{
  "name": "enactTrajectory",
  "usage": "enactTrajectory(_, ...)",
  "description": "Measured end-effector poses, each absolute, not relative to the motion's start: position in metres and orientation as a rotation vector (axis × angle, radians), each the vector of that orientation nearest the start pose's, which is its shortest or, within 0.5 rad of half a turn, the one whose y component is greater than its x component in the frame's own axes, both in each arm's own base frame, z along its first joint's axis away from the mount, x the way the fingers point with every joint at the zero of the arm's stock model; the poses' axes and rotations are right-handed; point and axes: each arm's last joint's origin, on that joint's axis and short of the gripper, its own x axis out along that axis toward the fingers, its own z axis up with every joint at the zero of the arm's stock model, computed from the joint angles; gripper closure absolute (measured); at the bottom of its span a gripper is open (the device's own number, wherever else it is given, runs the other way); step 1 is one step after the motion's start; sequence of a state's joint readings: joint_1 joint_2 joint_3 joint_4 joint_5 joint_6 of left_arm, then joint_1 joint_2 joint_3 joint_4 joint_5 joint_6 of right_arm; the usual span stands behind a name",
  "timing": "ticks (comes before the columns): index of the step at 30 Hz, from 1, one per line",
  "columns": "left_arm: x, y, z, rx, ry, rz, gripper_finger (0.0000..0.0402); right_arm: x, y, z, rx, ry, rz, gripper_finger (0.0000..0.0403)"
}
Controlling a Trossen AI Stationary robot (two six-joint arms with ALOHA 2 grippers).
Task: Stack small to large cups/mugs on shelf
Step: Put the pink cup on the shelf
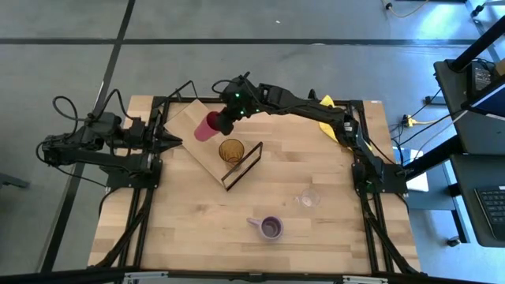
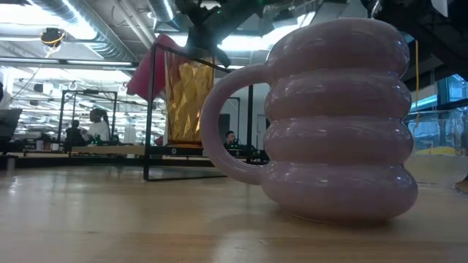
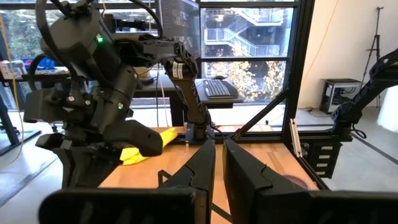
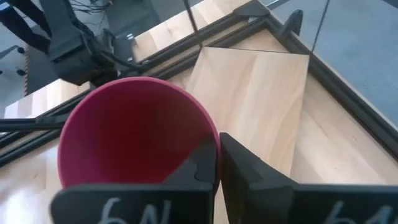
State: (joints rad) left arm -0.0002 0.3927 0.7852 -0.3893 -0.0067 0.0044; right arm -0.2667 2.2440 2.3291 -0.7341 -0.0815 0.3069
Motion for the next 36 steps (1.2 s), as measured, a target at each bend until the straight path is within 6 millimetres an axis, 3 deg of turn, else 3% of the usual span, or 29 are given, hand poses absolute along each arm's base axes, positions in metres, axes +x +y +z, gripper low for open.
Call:
enactTrajectory(15, 0.076, 0.000, 0.354, 0.004, -0.003, 0.006, 0.0374, 0.466, -0.169, 0.326, 0.433, 0.667, -0.371, 0.0392)
enactTrajectory(30, 0.076, 0.000, 0.355, 0.024, -0.011, 0.007, 0.0374, 0.467, -0.167, 0.326, 0.427, 0.672, -0.354, 0.0392)
enactTrajectory(36, 0.074, 0.000, 0.372, 0.004, -0.194, 0.013, 0.0374, 0.465, -0.166, 0.324, 0.452, 0.696, -0.365, 0.0392)
